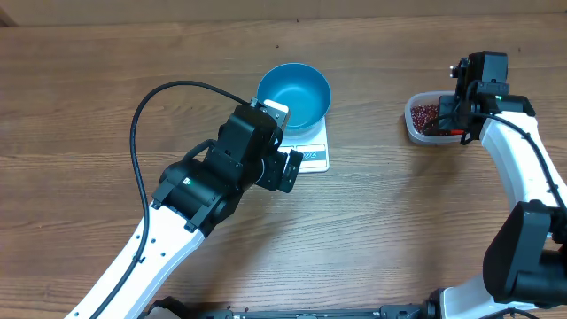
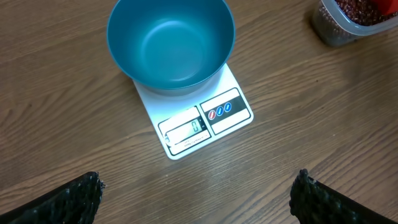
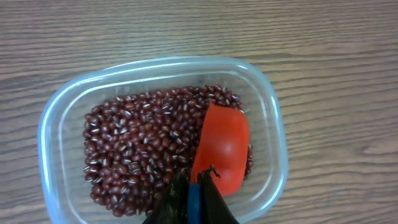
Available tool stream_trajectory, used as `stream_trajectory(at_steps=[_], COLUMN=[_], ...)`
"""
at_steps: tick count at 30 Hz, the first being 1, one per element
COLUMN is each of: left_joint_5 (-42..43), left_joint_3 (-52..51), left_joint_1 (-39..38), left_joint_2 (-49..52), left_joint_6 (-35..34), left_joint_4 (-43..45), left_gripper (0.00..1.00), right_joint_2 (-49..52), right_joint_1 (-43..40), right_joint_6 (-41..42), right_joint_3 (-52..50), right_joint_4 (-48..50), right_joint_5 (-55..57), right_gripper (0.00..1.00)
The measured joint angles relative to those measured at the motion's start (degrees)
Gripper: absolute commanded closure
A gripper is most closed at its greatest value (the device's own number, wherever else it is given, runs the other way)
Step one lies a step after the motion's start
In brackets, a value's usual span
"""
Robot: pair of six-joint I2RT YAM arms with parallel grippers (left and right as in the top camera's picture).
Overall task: Scoop item into bowl and weigh 150g on scale
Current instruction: 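Carry the red scoop with the right gripper over the bean container, then dip the scoop into the red beans with the right gripper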
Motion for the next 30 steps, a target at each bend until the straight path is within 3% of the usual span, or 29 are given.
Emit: stream_trajectory(at_steps=[9, 22, 30], left_joint_5=[0.00, 0.00, 0.00], left_joint_3=[0.00, 0.00, 0.00], left_joint_1=[0.00, 0.00, 0.00], left_joint_2=[0.00, 0.00, 0.00], left_joint_6=[0.00, 0.00, 0.00], left_joint_4=[0.00, 0.02, 0.02], left_gripper=[0.00, 0.00, 0.01], right_joint_2=[0.26, 0.28, 1.29], right_joint_1=[-0.61, -11.61, -11.74], right_joint_6=[-0.02, 0.00, 0.00], right_joint_3=[-0.24, -0.24, -0.24], right_joint_4=[0.55, -2.19, -2.16], right_joint_5=[-5.84, -23.39, -26.77], right_gripper=[0.96, 0.96, 0.96])
